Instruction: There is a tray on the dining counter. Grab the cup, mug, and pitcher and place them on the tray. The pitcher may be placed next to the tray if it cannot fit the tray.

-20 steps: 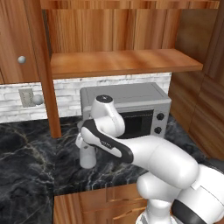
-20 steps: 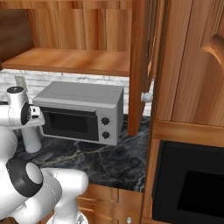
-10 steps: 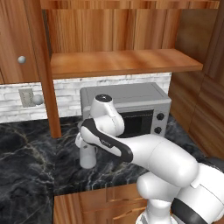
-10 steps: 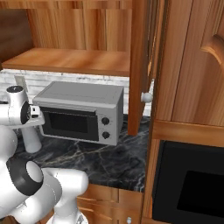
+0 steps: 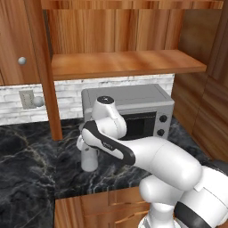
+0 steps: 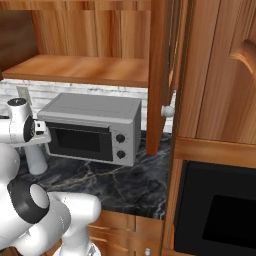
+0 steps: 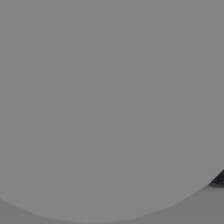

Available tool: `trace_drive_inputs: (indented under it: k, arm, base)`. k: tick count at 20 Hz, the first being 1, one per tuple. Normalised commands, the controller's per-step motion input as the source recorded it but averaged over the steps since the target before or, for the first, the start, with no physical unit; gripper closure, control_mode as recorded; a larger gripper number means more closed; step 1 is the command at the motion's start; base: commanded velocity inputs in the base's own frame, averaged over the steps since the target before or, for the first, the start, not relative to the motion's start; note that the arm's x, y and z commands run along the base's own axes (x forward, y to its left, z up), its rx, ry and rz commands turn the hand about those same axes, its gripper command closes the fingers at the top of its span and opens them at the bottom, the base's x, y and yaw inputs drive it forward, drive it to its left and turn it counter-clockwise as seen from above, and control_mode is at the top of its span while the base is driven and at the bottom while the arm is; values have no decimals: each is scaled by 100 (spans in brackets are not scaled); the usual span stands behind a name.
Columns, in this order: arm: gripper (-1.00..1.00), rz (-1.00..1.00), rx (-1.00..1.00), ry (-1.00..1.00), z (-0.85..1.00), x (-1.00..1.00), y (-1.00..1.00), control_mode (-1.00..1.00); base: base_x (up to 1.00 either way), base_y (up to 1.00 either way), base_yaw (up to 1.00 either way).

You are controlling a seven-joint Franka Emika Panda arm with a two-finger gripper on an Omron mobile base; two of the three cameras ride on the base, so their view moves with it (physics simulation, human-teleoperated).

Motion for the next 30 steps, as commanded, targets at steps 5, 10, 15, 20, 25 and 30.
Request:
trace_drive_inputs:
  k: [5,10,15,20,25,30]
  arm:
    - [100,0,0,0,0,0,0,-100]
    - [100,0,0,0,0,0,0,-100]
    - [100,0,0,0,0,0,0,-100]
    - [100,0,0,0,0,0,0,-100]
    - [100,0,0,0,0,0,0,-100]
    - [100,0,0,0,3,-2,0,-100]
  base:
    - [0,0,0]
    - [0,0,0]
    - [0,0,0]
    - [0,0,0]
    - [0,0,0]
    - [0,0,0]
